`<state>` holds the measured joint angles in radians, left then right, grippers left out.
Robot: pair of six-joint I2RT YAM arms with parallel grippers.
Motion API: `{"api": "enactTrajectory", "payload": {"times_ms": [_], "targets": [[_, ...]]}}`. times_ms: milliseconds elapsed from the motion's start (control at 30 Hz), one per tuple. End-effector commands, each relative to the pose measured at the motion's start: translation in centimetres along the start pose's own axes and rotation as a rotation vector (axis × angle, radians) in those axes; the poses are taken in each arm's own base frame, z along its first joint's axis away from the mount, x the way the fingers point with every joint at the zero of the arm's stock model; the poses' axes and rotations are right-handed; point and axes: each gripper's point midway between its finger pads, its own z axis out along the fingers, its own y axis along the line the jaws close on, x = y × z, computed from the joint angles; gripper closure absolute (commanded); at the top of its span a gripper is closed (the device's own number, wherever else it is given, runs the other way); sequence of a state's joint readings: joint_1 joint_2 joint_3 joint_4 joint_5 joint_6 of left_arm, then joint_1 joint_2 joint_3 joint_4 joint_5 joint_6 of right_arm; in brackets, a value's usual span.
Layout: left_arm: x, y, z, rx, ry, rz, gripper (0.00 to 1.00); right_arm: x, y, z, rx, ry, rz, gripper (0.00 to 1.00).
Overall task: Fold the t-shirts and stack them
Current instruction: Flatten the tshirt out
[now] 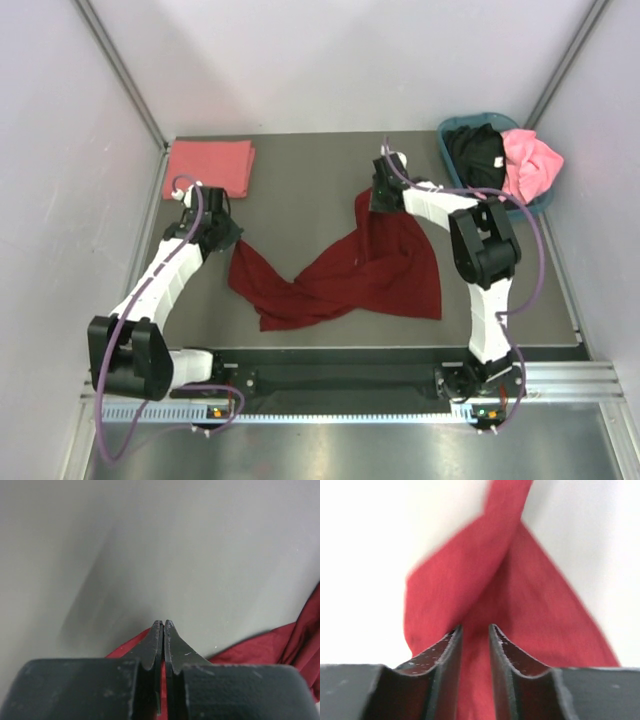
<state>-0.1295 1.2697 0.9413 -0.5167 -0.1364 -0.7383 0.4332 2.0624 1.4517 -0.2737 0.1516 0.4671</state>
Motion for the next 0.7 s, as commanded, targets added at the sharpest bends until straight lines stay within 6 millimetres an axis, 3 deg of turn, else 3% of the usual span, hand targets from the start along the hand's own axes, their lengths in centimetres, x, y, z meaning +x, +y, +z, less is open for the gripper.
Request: {"api": "enactTrajectory", "payload": {"times_ms": [0, 67, 100, 167, 200, 333, 367, 400, 500, 667], "targets": [[-2.8, -1.6, -0.4, 0.046, -0.079, -0.032, 1.00, -4.8, 1.5, -1.2, -0.035, -0.074, -0.070, 0.70], [-2.6, -1.8, -0.7, 0.064, -0.071, -0.032, 1.00, -5.8, 1.0, -3.3, -0.002, -0.081, -0.062, 0.66], [-2.7, -2.0, -1.2, 0.085, -0.081, -0.037, 1.00, -6.8, 0.2, -5.3, 0.044, -0.111, -0.016, 0.59], [-2.0, -2.4, -1.6, 0.127, -0.066, -0.032, 1.00, -5.2, -2.0, -7.7, 0.145, -0.042, 0.024, 0.53], [-2.2, -2.6, -2.0, 0.150, -0.078, -0.035, 1.00, -5.6, -2.5, -10.1, 0.166, -0.060, 0.109, 0.51], [-1.0, -3.0, -2.4, 0.205, -0.049, -0.017, 1.00, 1.6, -5.9, -14.5, 0.278, 0.082, 0.305, 0.50], [-0.9, -2.9, -2.4, 0.209, -0.051, -0.014, 1.00, 4.9, -7.0, -15.8, 0.306, 0.131, 0.400, 0.50], [-0.8, -2.8, -2.4, 0.210, -0.053, -0.013, 1.00, 6.5, -7.5, -16.3, 0.315, 0.153, 0.441, 0.51], [0.0, -3.2, -2.6, 0.252, -0.019, -0.002, 1.00, 11.2, -9.7, -18.0, 0.368, 0.153, 0.571, 0.52], [0.4, -3.7, -2.6, 0.278, 0.004, 0.019, 1.00, 16.3, -12.1, -19.4, 0.437, 0.160, 0.724, 0.52]]}}
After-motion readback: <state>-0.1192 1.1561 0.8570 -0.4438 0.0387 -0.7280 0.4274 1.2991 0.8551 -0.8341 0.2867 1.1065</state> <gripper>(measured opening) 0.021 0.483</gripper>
